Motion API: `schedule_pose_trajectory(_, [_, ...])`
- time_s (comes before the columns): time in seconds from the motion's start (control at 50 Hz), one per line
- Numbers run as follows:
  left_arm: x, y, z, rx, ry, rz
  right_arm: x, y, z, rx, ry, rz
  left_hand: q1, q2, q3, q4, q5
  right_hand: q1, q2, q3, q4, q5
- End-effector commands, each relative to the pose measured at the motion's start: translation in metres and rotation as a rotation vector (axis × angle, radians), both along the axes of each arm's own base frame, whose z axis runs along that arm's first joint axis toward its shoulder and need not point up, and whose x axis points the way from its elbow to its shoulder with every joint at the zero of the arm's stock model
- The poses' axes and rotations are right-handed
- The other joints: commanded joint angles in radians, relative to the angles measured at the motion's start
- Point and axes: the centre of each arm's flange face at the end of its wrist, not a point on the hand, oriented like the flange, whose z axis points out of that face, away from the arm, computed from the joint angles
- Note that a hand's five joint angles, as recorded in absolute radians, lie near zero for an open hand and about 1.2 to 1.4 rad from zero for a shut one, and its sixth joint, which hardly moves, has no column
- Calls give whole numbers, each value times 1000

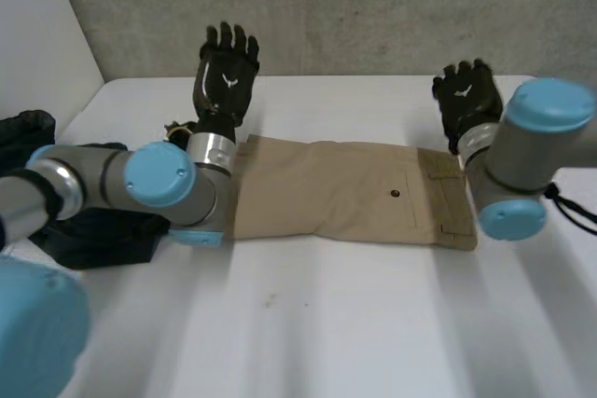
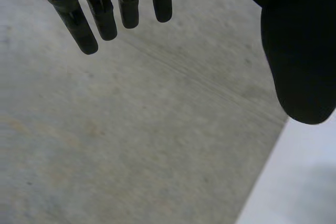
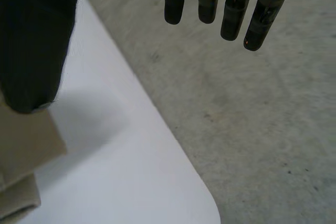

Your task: Fold the laundry.

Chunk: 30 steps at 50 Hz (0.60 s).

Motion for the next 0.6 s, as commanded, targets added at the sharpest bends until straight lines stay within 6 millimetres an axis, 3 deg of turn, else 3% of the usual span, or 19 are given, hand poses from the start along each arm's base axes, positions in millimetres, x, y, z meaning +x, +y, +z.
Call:
schedule_pose_trajectory(0.02, [19, 46, 33, 73, 76, -45, -24, 60, 27, 292, -167, 59, -17, -30, -35, -29, -47, 17, 0, 5, -13, -23])
schedule_pose_trajectory(0.1, [34, 71, 35, 200, 154, -83, -32, 82, 4, 523, -224, 70, -17, -30, -35, -29, -47, 120, 104, 108, 90, 80])
schedule_pose_trajectory(0.18, [45, 91, 32, 345, 224, -118, -42, 90, -15, 608, -251, 59, -17, -30, -35, -29, -47, 214, 197, 202, 184, 174])
schedule_pose_trajectory(0.3, [51, 106, 22, 516, 280, -135, -48, 83, -39, 577, -266, 46, -13, -26, -31, -25, -43, 270, 254, 258, 240, 230])
schedule_pose_trajectory(0.52, [49, 108, 17, 542, 268, -134, -47, 63, -76, 560, -253, 31, -10, -23, -28, -22, -40, 525, 509, 513, 496, 485])
schedule_pose_trajectory(0.54, [49, 108, 16, 543, 267, -135, -48, 62, -78, 563, -253, 29, -10, -23, -28, -22, -40, 601, 585, 589, 571, 561])
schedule_pose_trajectory(0.56, [49, 108, 16, 543, 267, -134, -48, 60, -80, 563, -250, 27, -10, -23, -28, -22, -40, 997, 981, 985, 967, 957])
schedule_pose_trajectory(0.58, [49, 108, 16, 544, 265, -133, -50, 58, -80, 559, -252, 20, -10, -23, -28, -22, -40, 1192, 1176, 1180, 1162, 1152])
schedule_pose_trajectory(0.6, [49, 108, 16, 546, 266, -133, -53, 57, -79, 554, -253, 8, -10, -23, -28, -22, -40, 1194, 1178, 1182, 1164, 1154])
